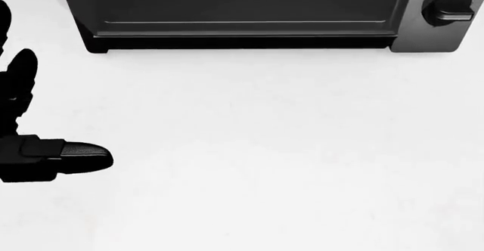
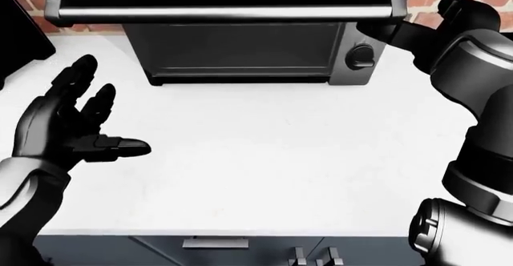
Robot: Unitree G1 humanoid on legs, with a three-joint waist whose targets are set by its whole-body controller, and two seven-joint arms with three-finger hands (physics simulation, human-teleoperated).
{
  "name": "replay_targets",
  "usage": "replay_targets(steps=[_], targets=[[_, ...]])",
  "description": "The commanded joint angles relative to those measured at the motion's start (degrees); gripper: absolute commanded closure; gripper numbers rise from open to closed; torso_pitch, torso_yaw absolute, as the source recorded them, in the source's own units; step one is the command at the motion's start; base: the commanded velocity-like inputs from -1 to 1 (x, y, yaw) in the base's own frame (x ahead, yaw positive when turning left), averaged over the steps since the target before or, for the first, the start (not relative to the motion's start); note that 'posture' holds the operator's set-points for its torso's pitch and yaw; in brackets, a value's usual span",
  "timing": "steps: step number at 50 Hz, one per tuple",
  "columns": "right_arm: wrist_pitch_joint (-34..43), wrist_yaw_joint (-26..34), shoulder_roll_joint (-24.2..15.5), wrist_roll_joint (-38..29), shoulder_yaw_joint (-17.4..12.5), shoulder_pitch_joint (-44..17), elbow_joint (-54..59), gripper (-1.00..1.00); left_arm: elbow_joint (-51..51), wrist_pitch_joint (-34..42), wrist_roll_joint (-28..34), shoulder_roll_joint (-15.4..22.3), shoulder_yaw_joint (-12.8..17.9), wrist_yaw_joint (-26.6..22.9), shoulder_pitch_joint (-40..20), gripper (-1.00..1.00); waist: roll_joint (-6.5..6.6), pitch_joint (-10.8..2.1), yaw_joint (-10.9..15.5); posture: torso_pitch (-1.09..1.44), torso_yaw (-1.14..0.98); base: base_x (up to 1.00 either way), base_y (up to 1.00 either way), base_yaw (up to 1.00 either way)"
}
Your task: Close the toaster oven door.
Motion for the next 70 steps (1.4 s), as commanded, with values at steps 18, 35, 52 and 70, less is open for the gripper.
replay_targets(steps=[18,35,52,70], targets=[[-5.0,1.7,-1.3,2.3,-2.0,-3.3,-4.7,-1.0,-5.9,3.9,0.6,-4.0,-3.9,0.7,-3.8,-1.0,-1.47,-2.2,0.7,0.0,0.0,0.0,0.0,0.0],[-5.0,1.7,-1.2,2.4,-2.0,-3.2,-4.9,-1.0,-8.5,7.2,1.2,-6.8,-7.5,1.6,-5.9,-1.0,-1.89,-2.14,0.8,0.0,0.0,0.0,0.0,0.0],[-5.1,1.8,-1.3,2.2,-2.0,-3.3,-4.6,-1.0,-10.3,11.8,1.0,-9.5,-9.0,2.7,-10.1,-1.0,-2.24,-2.03,1.0,0.0,0.0,0.0,0.0,0.0],[-4.9,1.6,-1.2,2.3,-2.0,-3.7,-4.7,-1.0,-7.1,11.1,2.0,-10.2,-10.4,3.5,-14.2,-1.0,-2.43,-1.97,1.1,0.0,0.0,0.0,0.0,0.0]])
